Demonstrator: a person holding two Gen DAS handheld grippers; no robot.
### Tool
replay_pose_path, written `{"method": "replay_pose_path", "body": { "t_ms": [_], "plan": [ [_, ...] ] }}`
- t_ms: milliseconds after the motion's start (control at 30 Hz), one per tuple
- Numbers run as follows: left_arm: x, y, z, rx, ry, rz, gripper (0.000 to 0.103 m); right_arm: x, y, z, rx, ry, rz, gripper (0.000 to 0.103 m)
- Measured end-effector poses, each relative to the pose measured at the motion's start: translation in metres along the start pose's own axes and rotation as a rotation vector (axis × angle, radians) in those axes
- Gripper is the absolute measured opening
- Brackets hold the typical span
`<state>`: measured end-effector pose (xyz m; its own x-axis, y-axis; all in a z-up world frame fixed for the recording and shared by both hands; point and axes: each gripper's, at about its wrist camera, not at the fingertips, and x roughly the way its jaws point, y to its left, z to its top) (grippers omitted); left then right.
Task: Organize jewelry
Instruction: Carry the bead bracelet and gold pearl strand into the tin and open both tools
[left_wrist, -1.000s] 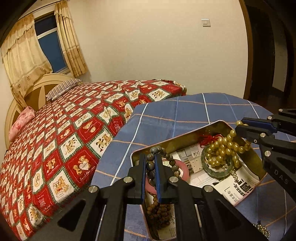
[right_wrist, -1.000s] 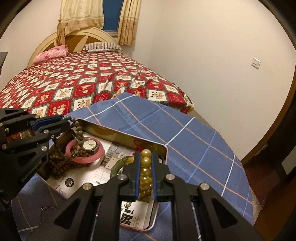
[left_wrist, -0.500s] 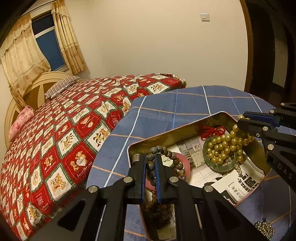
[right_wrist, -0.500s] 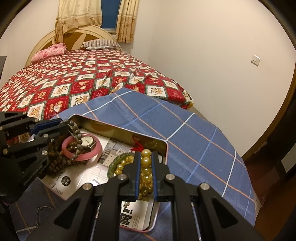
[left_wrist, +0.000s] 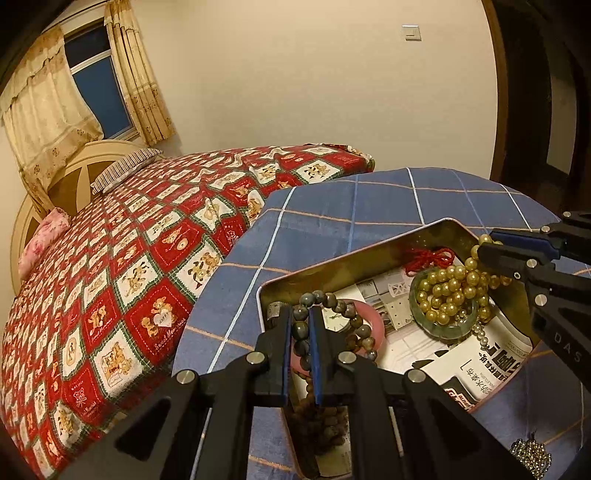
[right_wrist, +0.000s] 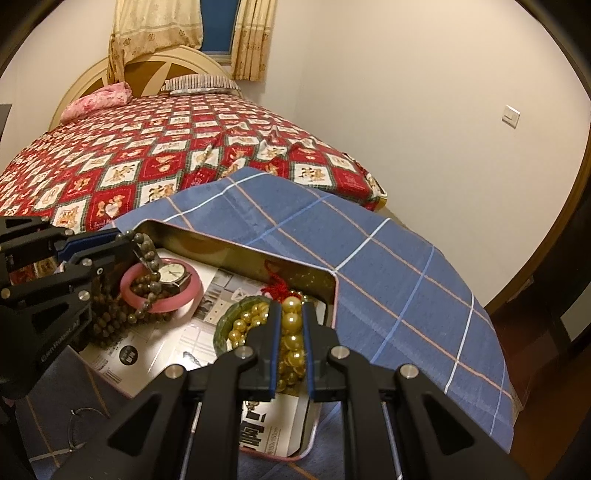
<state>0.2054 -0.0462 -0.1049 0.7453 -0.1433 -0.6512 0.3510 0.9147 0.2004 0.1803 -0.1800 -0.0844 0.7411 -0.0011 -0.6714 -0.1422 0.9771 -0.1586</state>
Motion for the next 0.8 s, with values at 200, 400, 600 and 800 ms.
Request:
{"method": "replay_pose_path", "body": {
  "t_ms": [200,400,600,800],
  "plan": [
    [-0.005,0.002,0.001,-0.003,-0.009,0.01,0.009,-0.002,0.001,-0.001,0.001,-0.001,0.005,0.013],
    [-0.013,-0.002,0.001,0.0,-0.013,0.007,0.054,-0.002,0.003,-0.003,0.002,0.009,0.016,0.018],
    [-0.024,0.001,0.002,-0.012,-0.057,0.052,0.085,-0.004,0.002,-0.006,0.002,0.007,0.009,0.055],
    [-0.021,0.002,0.0,-0.008,-0.046,0.066,0.085,-0.004,0.001,-0.006,0.005,0.006,0.003,0.055]
  ]
}}
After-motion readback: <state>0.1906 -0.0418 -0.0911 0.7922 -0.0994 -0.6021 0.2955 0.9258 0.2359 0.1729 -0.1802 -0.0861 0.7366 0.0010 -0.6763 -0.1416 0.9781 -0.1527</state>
